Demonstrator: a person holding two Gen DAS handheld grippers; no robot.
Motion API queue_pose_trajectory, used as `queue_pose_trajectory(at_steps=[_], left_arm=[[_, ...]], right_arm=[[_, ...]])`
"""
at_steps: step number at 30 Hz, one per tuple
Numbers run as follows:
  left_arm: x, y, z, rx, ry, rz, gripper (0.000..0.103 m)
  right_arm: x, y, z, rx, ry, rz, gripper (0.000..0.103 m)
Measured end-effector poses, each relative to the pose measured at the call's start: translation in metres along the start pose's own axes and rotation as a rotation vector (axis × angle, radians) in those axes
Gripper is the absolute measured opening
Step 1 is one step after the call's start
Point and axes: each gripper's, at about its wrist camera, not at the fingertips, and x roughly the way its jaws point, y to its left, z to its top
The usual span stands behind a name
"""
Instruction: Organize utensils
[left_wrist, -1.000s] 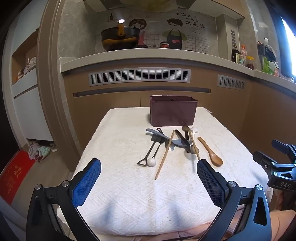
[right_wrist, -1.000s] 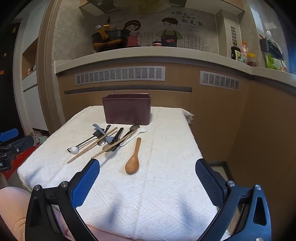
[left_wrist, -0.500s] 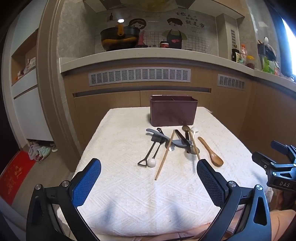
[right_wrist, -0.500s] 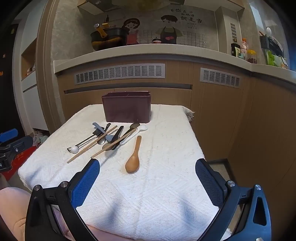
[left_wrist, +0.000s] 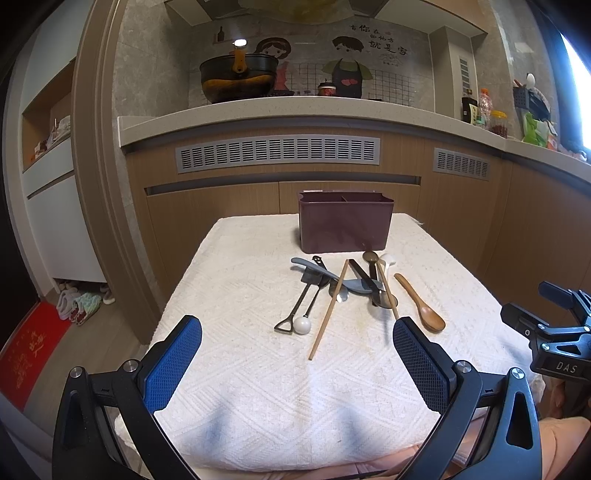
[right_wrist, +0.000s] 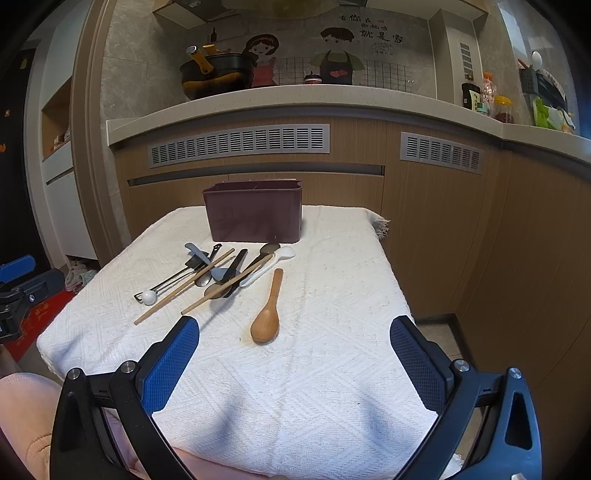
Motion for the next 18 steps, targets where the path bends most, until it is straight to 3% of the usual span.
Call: queue_pose_trajectory(at_steps=[18], left_arm=[[0.0001, -0.0031, -0.0027, 0.005, 0.011, -0.007, 0.103]], right_arm=[[0.0053, -0.0005, -0.0055, 0.007, 0.013, 0.006, 0.103]])
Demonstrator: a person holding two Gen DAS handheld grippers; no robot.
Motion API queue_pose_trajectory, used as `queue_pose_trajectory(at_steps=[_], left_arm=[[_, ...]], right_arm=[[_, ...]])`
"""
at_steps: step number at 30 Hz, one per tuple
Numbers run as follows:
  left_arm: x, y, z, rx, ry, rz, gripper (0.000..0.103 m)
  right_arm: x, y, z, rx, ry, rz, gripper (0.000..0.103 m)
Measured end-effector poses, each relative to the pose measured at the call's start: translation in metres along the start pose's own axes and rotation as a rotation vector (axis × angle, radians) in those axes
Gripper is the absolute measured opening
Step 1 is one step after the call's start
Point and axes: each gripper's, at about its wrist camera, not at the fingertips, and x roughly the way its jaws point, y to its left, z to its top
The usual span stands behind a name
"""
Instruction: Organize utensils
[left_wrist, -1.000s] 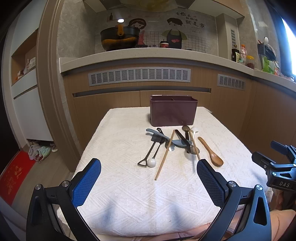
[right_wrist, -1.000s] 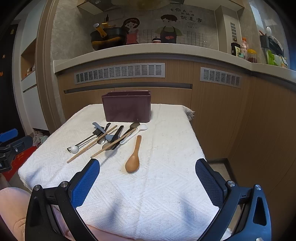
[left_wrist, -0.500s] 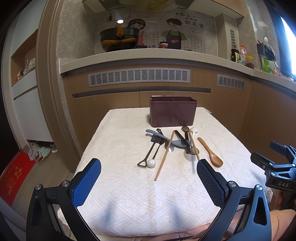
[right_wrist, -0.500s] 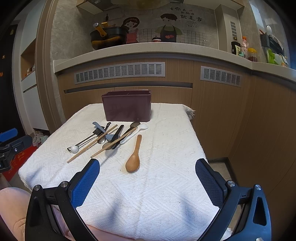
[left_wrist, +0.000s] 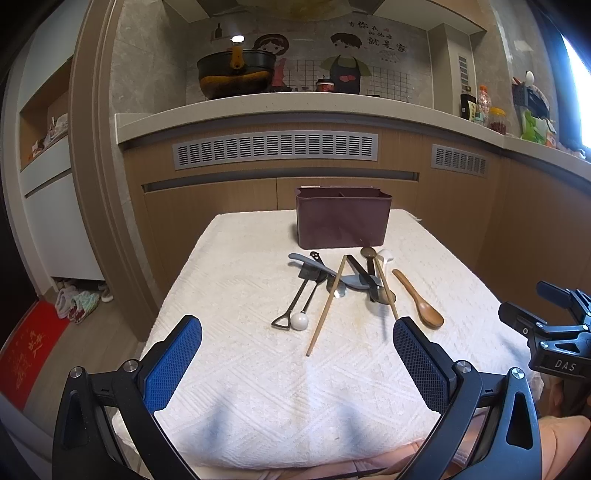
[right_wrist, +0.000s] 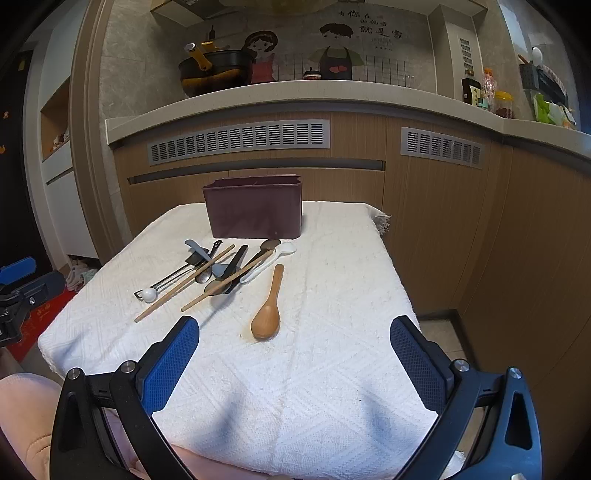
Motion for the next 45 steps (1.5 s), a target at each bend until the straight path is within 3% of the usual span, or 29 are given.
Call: queue_pose_trajectory(at_steps=[33, 45], left_arm=[[0.007, 0.001, -0.004, 0.003, 0.036, -0.025, 0.103], [0.046, 0.002, 0.023, 0.038, 0.074, -0.059, 0.103]], right_arm=[[0.003, -0.003, 0.000, 0.015, 0.037, 0.008, 0.103], [0.019, 0.000, 0.029, -0.046, 0.014, -0.020, 0.103]])
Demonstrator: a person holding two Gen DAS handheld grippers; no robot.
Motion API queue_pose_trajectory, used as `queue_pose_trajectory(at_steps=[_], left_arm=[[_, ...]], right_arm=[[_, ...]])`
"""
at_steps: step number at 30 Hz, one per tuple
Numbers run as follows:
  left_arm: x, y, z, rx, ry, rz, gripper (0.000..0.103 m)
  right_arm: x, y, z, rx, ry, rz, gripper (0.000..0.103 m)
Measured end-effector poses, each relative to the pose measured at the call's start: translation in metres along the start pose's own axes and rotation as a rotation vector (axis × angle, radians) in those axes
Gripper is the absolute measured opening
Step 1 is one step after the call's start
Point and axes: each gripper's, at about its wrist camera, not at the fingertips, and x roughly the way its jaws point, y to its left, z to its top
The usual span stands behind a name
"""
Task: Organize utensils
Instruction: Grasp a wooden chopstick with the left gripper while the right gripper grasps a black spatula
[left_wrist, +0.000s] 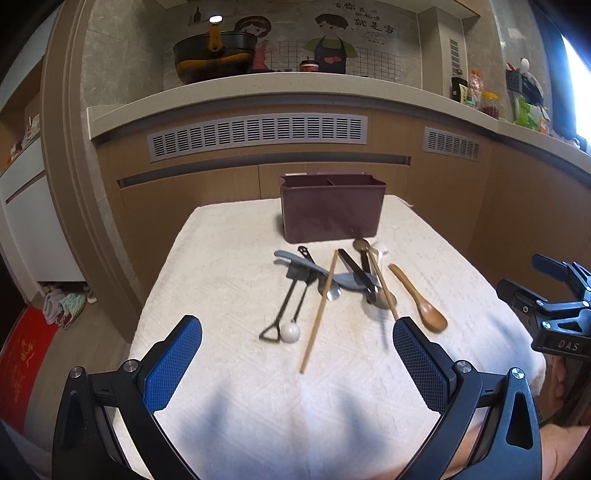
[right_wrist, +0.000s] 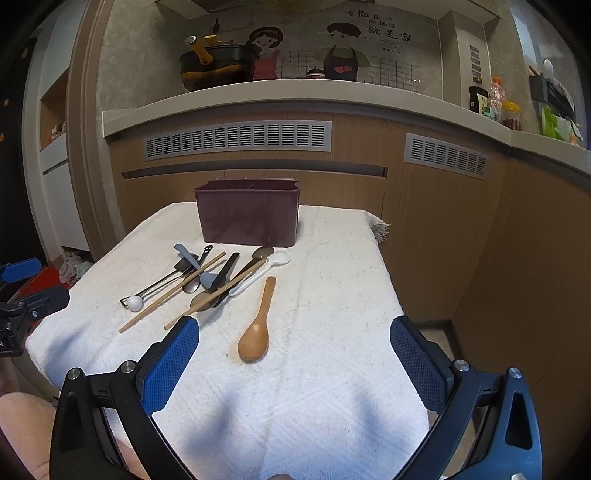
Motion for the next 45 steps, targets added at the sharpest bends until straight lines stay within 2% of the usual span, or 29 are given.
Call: queue_pose_trajectory(at_steps=[5, 13, 16, 18, 21, 23, 25, 27, 29, 30, 31, 32, 33, 35, 38, 41, 45], left_arm=[[0.036, 0.016, 0.026, -0.044, 0.032, -0.022, 0.103], [0.089, 0.048, 0.050, -0.095, 0.052, -0.020, 0.103], [0.107, 0.061, 0.052, -0.115, 0.068, -0.011, 0.101], [0.116, 0.068, 0.053, -0.129, 0.078, -0.017, 0.094], [0.131, 0.074, 0.053, -0.139, 0.102, -0.032, 0.079], [0.137, 0.073, 0.052, -0.131, 0.117, -0.039, 0.063], [0.142, 0.074, 0.051, -0.134, 0.129, -0.042, 0.056], [0.148, 0.074, 0.048, -0.141, 0.143, -0.050, 0.054], [0.150, 0.073, 0.047, -0.144, 0.151, -0.059, 0.054], [0.150, 0.072, 0.046, -0.141, 0.153, -0.064, 0.054], [0.149, 0.070, 0.045, -0.132, 0.152, -0.071, 0.053], [0.148, 0.069, 0.045, -0.123, 0.152, -0.075, 0.049], [0.147, 0.067, 0.044, -0.108, 0.154, -0.083, 0.047], [0.147, 0.063, 0.042, -0.085, 0.169, -0.101, 0.045], [0.150, 0.059, 0.040, -0.070, 0.201, -0.135, 0.045], [0.154, 0.054, 0.040, -0.068, 0.238, -0.190, 0.045], [0.161, 0.043, 0.040, -0.069, 0.311, -0.306, 0.045]], right_arm=[[0.030, 0.004, 0.024, -0.034, 0.035, 0.037, 0.103], [0.094, 0.020, 0.051, -0.220, 0.106, -0.023, 0.103], [0.119, 0.025, 0.059, -0.240, 0.138, -0.020, 0.103], [0.133, 0.025, 0.065, -0.220, 0.170, 0.024, 0.103], [0.152, 0.028, 0.072, -0.170, 0.223, 0.117, 0.103], [0.161, 0.032, 0.075, -0.152, 0.231, 0.140, 0.103], [0.167, 0.040, 0.076, -0.166, 0.230, 0.165, 0.103], [0.171, 0.051, 0.076, -0.189, 0.226, 0.196, 0.103], [0.179, 0.063, 0.075, -0.205, 0.236, 0.197, 0.093], [0.185, 0.069, 0.074, -0.211, 0.256, 0.201, 0.073], [0.193, 0.072, 0.073, -0.206, 0.288, 0.205, 0.047], [0.201, 0.074, 0.072, -0.187, 0.330, 0.217, 0.037], [0.211, 0.075, 0.070, -0.156, 0.378, 0.241, 0.032], [0.224, 0.072, 0.066, -0.089, 0.443, 0.285, 0.032], [0.229, 0.076, 0.062, -0.088, 0.449, 0.287, 0.030], [0.233, 0.085, 0.059, -0.132, 0.457, 0.280, 0.017], [0.227, 0.081, 0.057, -0.154, 0.460, 0.292, 0.013]])
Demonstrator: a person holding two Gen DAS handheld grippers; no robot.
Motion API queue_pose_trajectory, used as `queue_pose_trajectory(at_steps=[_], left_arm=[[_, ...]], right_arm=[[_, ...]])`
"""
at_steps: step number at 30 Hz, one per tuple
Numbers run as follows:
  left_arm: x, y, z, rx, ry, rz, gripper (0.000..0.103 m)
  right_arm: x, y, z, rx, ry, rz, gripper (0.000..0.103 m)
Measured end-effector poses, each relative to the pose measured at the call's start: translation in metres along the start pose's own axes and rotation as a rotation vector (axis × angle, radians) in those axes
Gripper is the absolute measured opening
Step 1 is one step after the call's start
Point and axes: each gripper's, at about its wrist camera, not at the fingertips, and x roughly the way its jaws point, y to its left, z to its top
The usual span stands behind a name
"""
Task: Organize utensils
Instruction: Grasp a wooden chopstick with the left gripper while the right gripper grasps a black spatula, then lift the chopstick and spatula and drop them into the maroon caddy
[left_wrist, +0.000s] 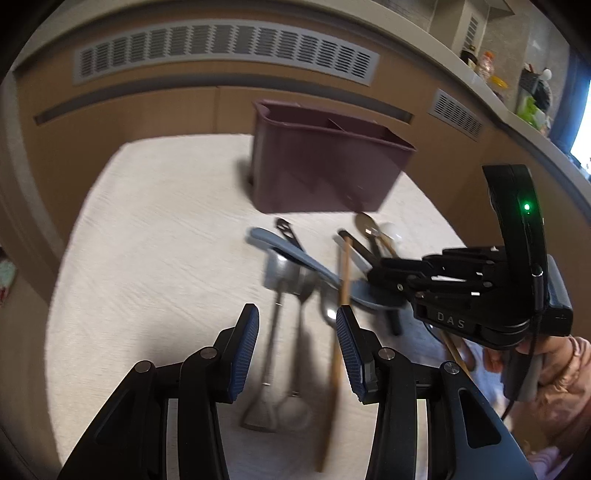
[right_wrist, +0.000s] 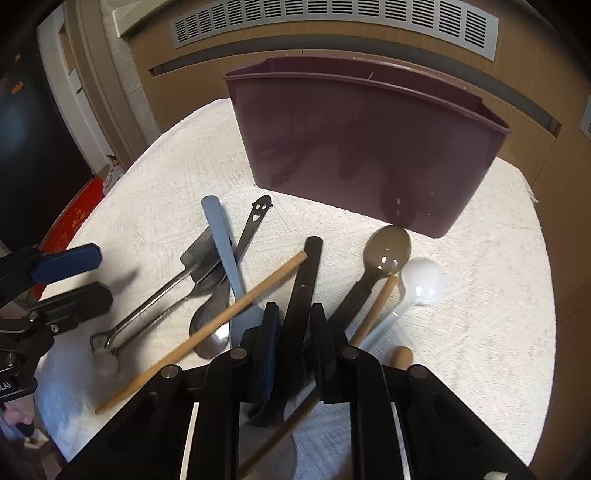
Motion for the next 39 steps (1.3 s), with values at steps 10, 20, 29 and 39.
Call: queue_pose_trajectory(at_steps=[10, 20, 29, 39], left_arm=[[0.046, -0.045, 0.019, 0.208, 0.193, 0.005, 0.041], [0.059, -0.039, 0.026, 0.175, 0.204, 0.084, 0.006], [-0.008, -0.022, 0.027, -0.010, -0.084, 0.043, 0.006], [-0.049, -0.029, 0.086, -0.058, -0.343, -0.025, 0.006]], right_arm=[[-0.033, -0.035, -0.023, 0.057, -0.052, -0.012, 0.010], [-0.044, -0.044, -0.031, 0.098, -0.103, 0.053, 0.010], [-0.065, -0.039, -0.037, 0.127, -0.181, 0.081, 0.010], [-0.112, -0.032, -0.011, 0.118, -0.374, 0.054, 0.010]])
